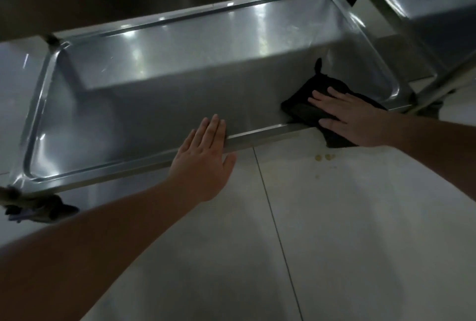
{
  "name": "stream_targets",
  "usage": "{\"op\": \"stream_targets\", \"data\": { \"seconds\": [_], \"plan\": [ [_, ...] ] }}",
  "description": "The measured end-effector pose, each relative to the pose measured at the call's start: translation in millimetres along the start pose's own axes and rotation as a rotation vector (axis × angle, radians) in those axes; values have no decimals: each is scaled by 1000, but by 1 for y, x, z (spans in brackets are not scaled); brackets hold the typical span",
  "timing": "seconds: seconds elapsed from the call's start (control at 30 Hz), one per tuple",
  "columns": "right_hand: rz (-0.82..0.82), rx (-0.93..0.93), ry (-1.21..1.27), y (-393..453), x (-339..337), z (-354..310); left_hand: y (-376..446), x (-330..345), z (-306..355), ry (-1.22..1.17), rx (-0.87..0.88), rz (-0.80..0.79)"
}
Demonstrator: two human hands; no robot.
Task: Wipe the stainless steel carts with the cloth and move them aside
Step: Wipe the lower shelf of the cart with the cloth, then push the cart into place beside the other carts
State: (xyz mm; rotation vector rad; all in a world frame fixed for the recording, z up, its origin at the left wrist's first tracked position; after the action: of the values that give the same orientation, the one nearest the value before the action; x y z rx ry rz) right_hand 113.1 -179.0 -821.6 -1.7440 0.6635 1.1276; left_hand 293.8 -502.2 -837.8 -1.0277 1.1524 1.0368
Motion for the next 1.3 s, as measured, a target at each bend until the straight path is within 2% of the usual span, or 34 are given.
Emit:
{"op": "stream_targets", "data": {
  "seconds": [0.23,0.33,0.4,0.47,0.6,0.83,1.13,1.3],
  "plan": [
    [214,436,125,4,-7,55,8,9,13,10,-80,50],
    [345,602,158,10,-1,42,10,10,10,5,-81,51],
    [372,655,218,9,7,23,11,10,11,-1,-75,51],
    [377,612,240,5,14,0,10,9,11,-13,-77,45],
    [382,401,187,-9,28,-61,9,8,10,-38,-81,21],
    [209,-5,39,-17,45,-158,3,-8,-5,-127,-43,-132],
    [223,-152,-50,-24,46,-238,-64,-35,-66,-129,-129,-226],
    [46,-90,-84,-49,11,-278,-118,-66,-66,-236,-219,-314]
  ]
}}
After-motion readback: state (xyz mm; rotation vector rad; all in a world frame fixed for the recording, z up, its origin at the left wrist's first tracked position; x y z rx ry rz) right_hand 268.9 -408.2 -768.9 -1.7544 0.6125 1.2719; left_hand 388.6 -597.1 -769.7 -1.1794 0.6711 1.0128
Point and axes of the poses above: each hand's wrist, its own y-axis towards the middle knuckle, its own x-axis out of the palm, z = x × y, the point moved 1 cm from there along y, towards the middle knuckle, and after that the axes turned 13 degrees about x, right-handed, at the moved point
